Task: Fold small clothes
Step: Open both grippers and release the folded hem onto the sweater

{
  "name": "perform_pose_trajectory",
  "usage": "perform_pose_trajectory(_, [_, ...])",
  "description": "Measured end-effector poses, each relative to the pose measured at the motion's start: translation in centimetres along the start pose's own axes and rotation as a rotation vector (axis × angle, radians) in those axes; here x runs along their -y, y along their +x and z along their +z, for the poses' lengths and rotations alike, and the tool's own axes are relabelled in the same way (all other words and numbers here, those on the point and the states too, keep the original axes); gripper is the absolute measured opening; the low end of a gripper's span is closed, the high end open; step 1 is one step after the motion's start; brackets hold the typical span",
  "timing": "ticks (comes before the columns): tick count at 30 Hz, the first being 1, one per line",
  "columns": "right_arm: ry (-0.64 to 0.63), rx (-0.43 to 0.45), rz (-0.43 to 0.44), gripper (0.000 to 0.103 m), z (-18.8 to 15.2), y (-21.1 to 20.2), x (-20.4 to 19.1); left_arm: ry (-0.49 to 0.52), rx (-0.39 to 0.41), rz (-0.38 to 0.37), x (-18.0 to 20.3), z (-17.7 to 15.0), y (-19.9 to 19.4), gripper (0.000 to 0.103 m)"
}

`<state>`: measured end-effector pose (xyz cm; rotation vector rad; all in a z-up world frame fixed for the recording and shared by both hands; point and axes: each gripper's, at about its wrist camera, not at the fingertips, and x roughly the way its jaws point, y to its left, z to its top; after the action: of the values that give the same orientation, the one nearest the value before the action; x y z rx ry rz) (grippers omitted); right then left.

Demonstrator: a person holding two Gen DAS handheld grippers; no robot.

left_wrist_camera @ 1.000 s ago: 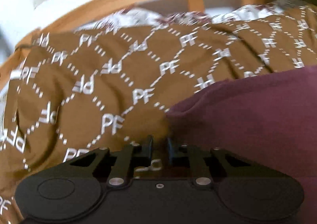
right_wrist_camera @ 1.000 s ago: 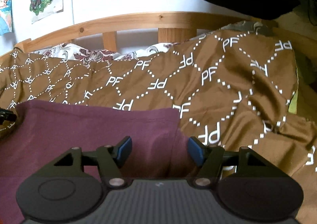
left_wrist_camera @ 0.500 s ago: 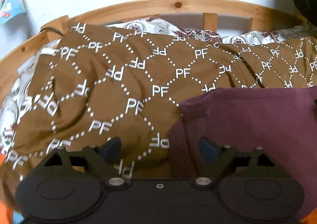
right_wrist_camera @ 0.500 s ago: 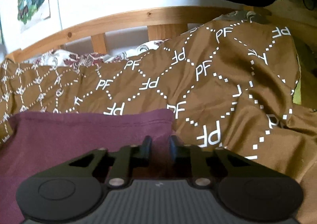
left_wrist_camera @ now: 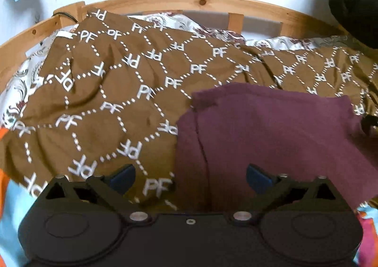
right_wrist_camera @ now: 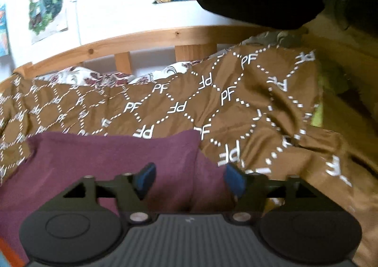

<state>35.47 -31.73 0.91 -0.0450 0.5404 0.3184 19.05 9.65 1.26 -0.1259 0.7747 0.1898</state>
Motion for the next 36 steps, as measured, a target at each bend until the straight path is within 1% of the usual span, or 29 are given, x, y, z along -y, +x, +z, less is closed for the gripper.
perform_pose_trajectory(2, [-0.039, 0.020, 0.002, 0.088, -1.1, -2.4, -0.7, -0.004, -0.014, -0.025, 0.7, -0.7, -0.7, 0.102])
perform_pose_trajectory(6, [-0.075, 0.048, -0.009, 0.095, -3.7, -6.5, -1.9, -0.023, -0.043, -0.052, 2.0, -2.3, -1.3, 0.102])
perform_pose_trajectory(9, [-0.018, 0.034, -0.048, 0.096, -5.7, -8.0, -2.1, -0.042, -0.061, -0.039, 2.7, -3.6, -1.5, 0.102])
perform_pose_trajectory(10, [0.012, 0.014, -0.050, 0.096, -6.4, -8.1, -2.1, -0.052, -0.062, -0.025, 2.9, -4.0, -1.7, 0.102])
perform_pose_trajectory(13, [0.097, -0.027, -0.013, 0.096, -8.6, -8.8, -1.6, -0.063, -0.051, 0.007, 3.5, -5.2, -2.2, 0.102])
perform_pose_trajectory(17, [0.127, -0.056, -0.040, 0.096, -10.7, -9.2, -1.2, -0.070, -0.049, 0.039, 4.1, -6.2, -2.6, 0.102])
perform_pose_trajectory(19, [0.153, -0.054, -0.060, 0.096, -11.1, -9.3, -0.8, -0.079, -0.062, 0.056, 4.4, -6.5, -2.5, 0.102])
perform_pose_trajectory(23, [0.204, 0.005, -0.055, 0.096, -10.9, -9.8, 0.0, -0.075, -0.103, 0.069, 4.7, -6.4, -1.8, 0.102])
perform_pose_trajectory(26, [0.209, 0.027, -0.049, 0.099, -11.0, -10.0, 0.0, -0.075, -0.115, 0.076, 4.8, -6.4, -1.3, 0.102])
perform_pose_trajectory(30, [0.216, 0.036, -0.039, 0.103, -11.0, -10.0, 0.3, -0.086, -0.137, 0.075, 4.7, -6.4, -0.6, 0.102])
perform_pose_trajectory(36, [0.205, 0.058, -0.050, 0.103, -10.9, -10.1, -0.2, -0.099, -0.159, 0.056, 4.4, -6.5, 0.0, 0.102])
